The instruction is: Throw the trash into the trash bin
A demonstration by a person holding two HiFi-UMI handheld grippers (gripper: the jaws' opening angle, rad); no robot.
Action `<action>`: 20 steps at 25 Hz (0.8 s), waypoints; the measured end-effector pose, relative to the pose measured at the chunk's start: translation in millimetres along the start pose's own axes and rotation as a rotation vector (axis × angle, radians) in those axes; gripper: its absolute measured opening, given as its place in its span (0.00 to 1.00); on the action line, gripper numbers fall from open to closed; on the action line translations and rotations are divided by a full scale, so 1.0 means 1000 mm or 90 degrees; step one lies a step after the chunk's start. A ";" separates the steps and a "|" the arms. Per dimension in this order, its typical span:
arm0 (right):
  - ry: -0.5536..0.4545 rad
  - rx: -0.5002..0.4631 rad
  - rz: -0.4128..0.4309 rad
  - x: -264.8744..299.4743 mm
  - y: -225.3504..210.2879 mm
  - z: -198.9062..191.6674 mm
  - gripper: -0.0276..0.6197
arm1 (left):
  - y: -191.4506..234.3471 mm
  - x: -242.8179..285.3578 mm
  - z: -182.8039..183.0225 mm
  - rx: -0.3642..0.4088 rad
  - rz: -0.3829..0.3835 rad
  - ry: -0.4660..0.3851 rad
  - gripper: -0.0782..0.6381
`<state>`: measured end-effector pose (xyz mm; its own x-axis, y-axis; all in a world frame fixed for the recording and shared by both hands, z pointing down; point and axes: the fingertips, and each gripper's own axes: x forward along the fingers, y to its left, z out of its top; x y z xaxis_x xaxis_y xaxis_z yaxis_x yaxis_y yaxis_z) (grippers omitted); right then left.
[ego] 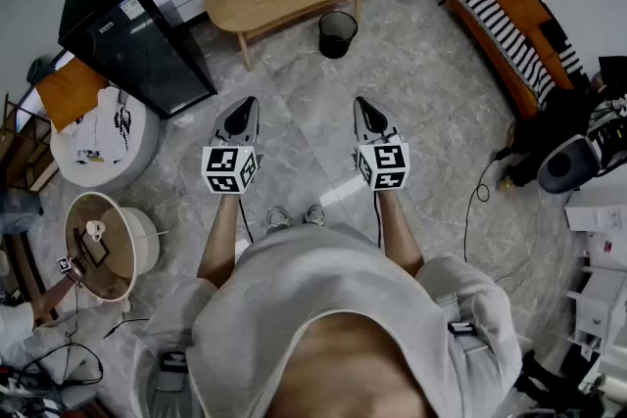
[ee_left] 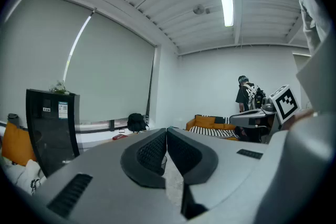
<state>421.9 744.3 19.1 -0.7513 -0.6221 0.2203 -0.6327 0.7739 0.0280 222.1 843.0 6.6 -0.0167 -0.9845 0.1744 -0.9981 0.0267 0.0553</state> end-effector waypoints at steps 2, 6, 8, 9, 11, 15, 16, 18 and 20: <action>-0.001 -0.003 0.002 0.001 -0.005 0.000 0.09 | -0.004 0.004 0.003 0.000 0.000 -0.003 0.14; -0.003 -0.006 0.007 0.004 -0.013 0.001 0.09 | -0.011 0.012 0.007 0.005 0.001 -0.007 0.14; -0.004 -0.008 0.009 0.005 -0.015 0.001 0.09 | -0.015 0.014 0.008 0.005 0.002 -0.008 0.14; -0.004 -0.008 0.011 0.006 -0.016 0.000 0.09 | -0.016 0.016 0.008 0.005 0.002 -0.008 0.14; -0.006 -0.005 0.017 0.007 -0.017 -0.001 0.09 | -0.019 0.017 0.007 0.003 0.003 -0.008 0.14; -0.016 -0.003 0.019 0.011 -0.023 -0.002 0.09 | -0.025 0.022 0.002 0.000 0.006 -0.001 0.14; -0.015 -0.004 0.019 0.012 -0.024 -0.002 0.09 | -0.026 0.024 0.001 0.000 0.006 0.001 0.14; -0.014 -0.005 0.023 0.014 -0.026 -0.005 0.09 | -0.029 0.027 -0.003 -0.002 0.005 0.005 0.14; -0.012 -0.003 0.029 0.020 -0.026 -0.007 0.09 | -0.028 0.030 -0.006 -0.004 0.007 0.008 0.14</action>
<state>424.7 713.1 29.9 -0.7823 -0.5887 0.2034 -0.5972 0.8017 0.0233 249.6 814.2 16.4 -0.0264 -0.9818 0.1879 -0.9975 0.0382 0.0595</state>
